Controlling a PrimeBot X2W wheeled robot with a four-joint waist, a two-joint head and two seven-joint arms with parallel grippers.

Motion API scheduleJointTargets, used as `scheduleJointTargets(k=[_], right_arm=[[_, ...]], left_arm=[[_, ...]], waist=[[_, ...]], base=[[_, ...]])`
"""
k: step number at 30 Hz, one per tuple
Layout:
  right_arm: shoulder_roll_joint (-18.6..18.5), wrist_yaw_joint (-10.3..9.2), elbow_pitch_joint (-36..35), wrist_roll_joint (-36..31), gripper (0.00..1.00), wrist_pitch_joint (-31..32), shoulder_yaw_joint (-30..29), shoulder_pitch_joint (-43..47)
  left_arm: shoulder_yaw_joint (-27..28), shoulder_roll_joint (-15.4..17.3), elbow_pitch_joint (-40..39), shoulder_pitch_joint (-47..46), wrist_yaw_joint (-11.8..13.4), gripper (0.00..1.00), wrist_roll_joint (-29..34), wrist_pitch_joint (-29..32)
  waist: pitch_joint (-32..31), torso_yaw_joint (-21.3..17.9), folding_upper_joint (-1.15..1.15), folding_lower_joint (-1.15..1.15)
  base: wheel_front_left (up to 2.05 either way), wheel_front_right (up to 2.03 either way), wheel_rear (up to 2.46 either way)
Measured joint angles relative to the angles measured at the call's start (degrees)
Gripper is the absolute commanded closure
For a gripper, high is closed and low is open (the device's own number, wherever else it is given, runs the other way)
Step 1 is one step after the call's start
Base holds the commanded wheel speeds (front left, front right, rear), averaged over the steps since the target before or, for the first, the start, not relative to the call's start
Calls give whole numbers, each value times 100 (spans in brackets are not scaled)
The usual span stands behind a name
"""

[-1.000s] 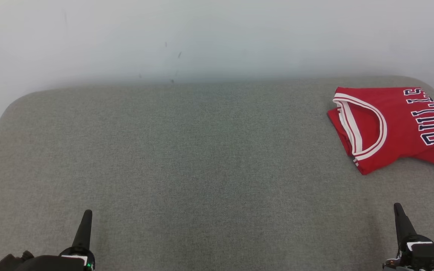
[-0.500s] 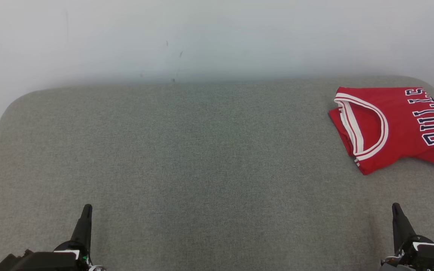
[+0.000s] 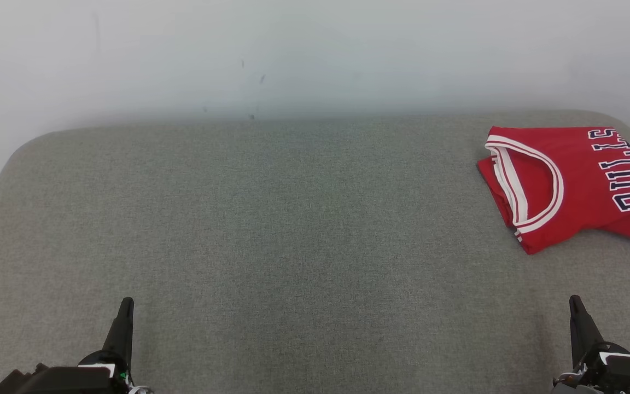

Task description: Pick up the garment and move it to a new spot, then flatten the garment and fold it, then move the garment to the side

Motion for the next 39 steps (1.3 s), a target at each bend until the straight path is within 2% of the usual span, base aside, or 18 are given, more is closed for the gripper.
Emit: scheduleJointTargets(k=[39], right_arm=[[0, 7, 4, 9, 100, 0, 2, 0]], left_arm=[[-1, 0, 1, 0, 0, 100, 0, 0]], waist=[[0, 0, 0, 0]], base=[[0, 0, 0]])
